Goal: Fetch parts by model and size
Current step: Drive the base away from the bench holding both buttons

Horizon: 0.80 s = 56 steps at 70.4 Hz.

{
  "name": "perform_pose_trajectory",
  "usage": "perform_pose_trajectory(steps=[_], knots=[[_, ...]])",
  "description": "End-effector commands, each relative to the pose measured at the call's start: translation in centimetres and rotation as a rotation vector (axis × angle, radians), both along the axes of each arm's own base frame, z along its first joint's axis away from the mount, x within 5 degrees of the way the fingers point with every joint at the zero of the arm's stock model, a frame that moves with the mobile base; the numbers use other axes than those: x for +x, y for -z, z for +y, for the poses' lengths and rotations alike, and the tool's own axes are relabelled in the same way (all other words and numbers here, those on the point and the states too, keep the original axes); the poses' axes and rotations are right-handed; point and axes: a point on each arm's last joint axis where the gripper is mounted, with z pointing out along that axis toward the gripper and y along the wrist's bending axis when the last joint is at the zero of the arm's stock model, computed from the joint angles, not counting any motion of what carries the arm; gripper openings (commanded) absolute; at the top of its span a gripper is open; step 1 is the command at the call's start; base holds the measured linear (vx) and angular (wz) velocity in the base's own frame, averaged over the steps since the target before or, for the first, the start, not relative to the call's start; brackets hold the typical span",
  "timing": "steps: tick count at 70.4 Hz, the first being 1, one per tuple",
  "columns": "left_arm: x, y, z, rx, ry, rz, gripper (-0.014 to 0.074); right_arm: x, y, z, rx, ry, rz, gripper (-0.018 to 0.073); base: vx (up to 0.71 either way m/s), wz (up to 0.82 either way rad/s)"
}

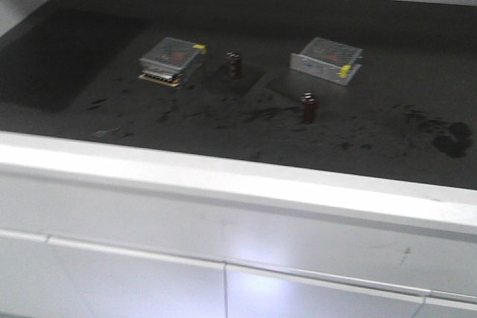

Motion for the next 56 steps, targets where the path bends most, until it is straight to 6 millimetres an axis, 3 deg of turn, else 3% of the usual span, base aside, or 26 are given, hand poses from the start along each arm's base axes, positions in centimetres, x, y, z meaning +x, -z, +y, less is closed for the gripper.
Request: perform_pose_trajectory(steps=[1,56], knots=[[0.08,-1.35,-0.17,-0.005,0.019,-0.085,-0.0006,-0.07,-1.55,0.12,0.004,-0.015,-0.102,-0.0005,-0.21,0.52],[0.06,-1.36,-0.16,-0.005,0.019,-0.086,-0.0006,-0.07,-1.55,0.12,0.004,-0.015,-0.102,-0.0005,-0.19,0.56]])
